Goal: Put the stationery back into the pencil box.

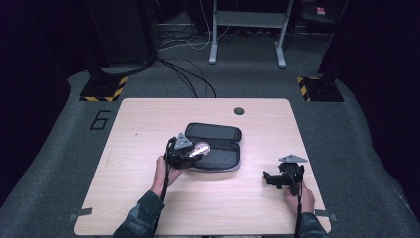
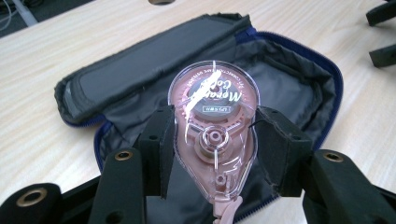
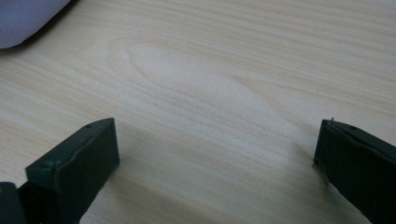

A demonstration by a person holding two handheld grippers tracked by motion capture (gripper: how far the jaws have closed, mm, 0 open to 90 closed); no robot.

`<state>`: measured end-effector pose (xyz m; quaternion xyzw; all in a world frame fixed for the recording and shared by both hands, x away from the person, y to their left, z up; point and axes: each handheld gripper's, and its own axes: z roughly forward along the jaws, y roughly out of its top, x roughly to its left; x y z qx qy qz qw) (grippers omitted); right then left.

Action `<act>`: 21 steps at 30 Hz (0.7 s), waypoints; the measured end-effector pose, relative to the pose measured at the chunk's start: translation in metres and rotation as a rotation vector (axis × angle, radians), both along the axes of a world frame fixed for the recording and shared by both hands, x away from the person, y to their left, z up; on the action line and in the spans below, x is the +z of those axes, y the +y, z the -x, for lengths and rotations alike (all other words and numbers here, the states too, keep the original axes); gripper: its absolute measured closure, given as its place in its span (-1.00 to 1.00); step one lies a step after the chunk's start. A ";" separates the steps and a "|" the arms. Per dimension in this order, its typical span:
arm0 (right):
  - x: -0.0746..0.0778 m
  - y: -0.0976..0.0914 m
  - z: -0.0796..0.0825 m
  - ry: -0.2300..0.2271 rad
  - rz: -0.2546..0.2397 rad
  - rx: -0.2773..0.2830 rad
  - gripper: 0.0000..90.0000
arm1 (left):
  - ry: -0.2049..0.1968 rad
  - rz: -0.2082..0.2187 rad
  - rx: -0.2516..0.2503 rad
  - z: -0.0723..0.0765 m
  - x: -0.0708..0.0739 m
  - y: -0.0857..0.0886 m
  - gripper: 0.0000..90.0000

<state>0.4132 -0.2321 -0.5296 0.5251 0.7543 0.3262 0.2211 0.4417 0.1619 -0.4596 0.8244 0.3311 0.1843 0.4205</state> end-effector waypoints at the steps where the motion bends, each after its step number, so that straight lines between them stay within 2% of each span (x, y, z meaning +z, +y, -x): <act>1: 0.000 0.000 0.000 0.000 0.000 0.000 -1.00 | 0.002 0.006 0.004 -0.001 0.000 -0.001 0.11; 4: 0.000 0.000 0.000 0.000 0.000 0.000 -1.00 | 0.007 -0.013 0.000 -0.005 0.000 -0.004 0.11; 6: 0.000 0.000 0.000 0.000 0.000 0.000 -1.00 | 0.000 -0.010 0.003 -0.007 -0.001 -0.006 0.11; 8: 0.000 0.000 0.000 0.000 0.000 0.000 -1.00 | 0.010 -0.005 0.002 -0.009 -0.002 -0.008 0.11; 9: 0.000 0.000 0.000 0.000 0.001 0.000 -1.00 | 0.001 -0.012 0.002 -0.010 -0.003 -0.009 0.11; 12: 0.000 0.000 0.000 0.000 0.000 0.000 -1.00 | 0.018 -0.011 -0.004 -0.013 -0.006 -0.012 0.11; 18: 0.000 0.000 0.000 0.000 0.000 0.000 -1.00 | 0.027 -0.017 -0.006 -0.019 -0.011 -0.019 0.11; 19: 0.000 0.000 0.000 0.000 0.000 0.000 -1.00 | 0.025 -0.036 -0.006 -0.020 -0.011 -0.019 0.11; 21: 0.000 0.000 0.000 0.000 0.000 0.000 -1.00 | 0.032 -0.032 -0.007 -0.022 -0.014 -0.021 0.11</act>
